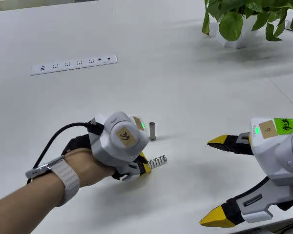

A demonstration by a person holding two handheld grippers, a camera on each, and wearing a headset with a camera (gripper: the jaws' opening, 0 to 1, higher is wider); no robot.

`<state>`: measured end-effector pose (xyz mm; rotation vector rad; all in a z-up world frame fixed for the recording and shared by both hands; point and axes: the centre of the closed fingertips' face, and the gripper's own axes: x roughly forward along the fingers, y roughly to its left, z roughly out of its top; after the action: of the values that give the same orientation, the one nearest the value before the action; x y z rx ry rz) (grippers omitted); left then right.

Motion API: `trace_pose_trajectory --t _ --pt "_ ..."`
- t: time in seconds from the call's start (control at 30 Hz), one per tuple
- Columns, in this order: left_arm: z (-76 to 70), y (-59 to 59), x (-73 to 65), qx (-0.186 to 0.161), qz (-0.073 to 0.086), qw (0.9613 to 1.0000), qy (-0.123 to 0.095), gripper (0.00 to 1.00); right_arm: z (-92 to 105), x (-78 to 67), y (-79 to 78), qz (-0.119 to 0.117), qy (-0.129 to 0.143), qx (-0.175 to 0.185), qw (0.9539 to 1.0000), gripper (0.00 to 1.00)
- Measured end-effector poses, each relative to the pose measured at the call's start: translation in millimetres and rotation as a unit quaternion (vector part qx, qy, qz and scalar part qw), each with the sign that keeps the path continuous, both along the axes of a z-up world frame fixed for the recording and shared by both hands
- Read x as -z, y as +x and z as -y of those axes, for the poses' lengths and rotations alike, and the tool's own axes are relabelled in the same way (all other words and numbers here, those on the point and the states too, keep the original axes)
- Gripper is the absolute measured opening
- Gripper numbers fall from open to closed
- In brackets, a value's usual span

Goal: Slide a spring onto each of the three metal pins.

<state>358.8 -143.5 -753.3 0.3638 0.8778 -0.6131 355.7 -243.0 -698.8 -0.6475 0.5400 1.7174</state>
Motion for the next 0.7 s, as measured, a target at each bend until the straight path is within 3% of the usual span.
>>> trace_pose_trajectory --t 0.23,0.37,0.47,0.57,0.7 --pt "0.0 -11.7 -2.6 -0.034 0.024 0.9984 -0.038 0.1 -6.9 -9.5 1.2 -0.004 0.014 0.005 0.9999 0.9" --pt "1.5 -21.9 -10.1 -0.066 0.045 0.9938 -0.077 0.1 -14.7 -18.8 0.1 -0.009 0.036 0.008 0.9993 0.81" --pt "9.6 -33.5 -20.8 -0.055 0.068 0.9902 -0.109 0.1 -23.5 -26.9 -4.6 -0.026 0.056 0.01 0.9981 0.74" --pt "9.2 -43.6 -26.8 -0.061 0.076 0.9885 -0.115 0.1 -31.1 -32.1 -9.5 -0.036 0.067 0.006 0.9971 0.69" --pt "13.1 -53.7 -39.2 -0.058 0.091 0.9842 -0.14 0.1 -40.7 -35.9 -14.7 -0.049 0.077 -0.001 0.9958 0.61"
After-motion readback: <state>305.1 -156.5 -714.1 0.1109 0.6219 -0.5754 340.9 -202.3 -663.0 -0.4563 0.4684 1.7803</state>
